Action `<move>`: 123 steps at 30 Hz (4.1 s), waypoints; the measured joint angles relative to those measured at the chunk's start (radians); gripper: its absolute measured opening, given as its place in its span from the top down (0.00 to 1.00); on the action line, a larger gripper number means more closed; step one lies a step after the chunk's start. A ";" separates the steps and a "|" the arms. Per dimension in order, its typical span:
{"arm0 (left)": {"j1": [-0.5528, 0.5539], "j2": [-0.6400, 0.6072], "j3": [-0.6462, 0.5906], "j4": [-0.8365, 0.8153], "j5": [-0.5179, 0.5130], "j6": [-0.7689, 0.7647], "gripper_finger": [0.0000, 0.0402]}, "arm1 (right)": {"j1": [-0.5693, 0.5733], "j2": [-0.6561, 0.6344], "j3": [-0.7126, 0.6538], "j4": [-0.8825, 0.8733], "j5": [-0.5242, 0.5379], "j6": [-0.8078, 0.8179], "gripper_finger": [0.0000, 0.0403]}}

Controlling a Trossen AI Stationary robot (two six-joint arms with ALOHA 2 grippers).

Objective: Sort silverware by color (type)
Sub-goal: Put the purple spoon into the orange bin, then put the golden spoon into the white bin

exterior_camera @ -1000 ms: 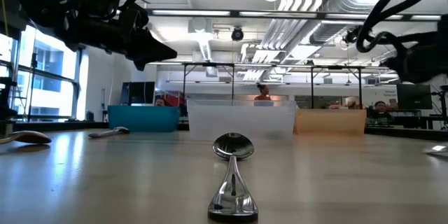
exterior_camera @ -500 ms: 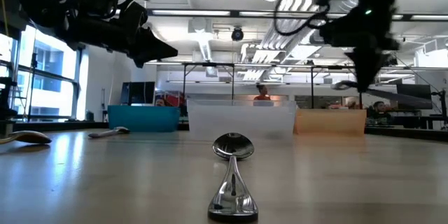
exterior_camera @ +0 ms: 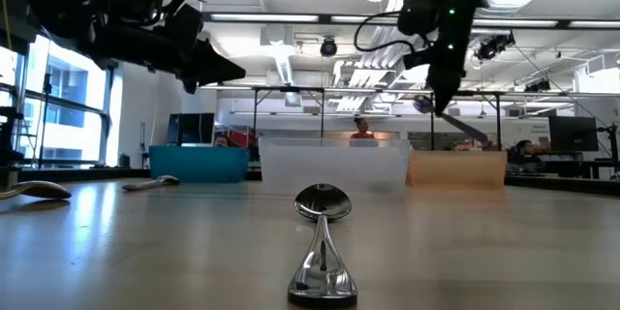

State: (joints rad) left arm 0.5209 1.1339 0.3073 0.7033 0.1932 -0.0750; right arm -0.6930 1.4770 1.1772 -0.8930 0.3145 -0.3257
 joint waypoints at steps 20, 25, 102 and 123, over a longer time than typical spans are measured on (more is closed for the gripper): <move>0.062 0.000 0.000 -0.015 0.005 -0.010 0.97 | -0.169 0.330 0.136 0.002 -0.096 -0.306 1.00; 0.061 0.000 0.000 -0.040 0.006 -0.002 0.97 | -0.167 0.335 0.136 0.001 -0.132 -0.262 0.99; -1.150 0.481 0.569 -1.508 -0.433 -1.985 0.71 | 0.491 -0.066 -0.997 2.202 -0.558 0.405 1.00; -1.084 0.524 0.565 -1.519 -0.621 -1.753 0.98 | 0.608 -0.066 -1.004 2.209 -0.461 0.296 1.00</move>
State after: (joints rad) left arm -0.5627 1.6574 0.8722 -0.8155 -0.4279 -1.8281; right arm -0.0849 1.4113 0.1734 1.3161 -0.1469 -0.0297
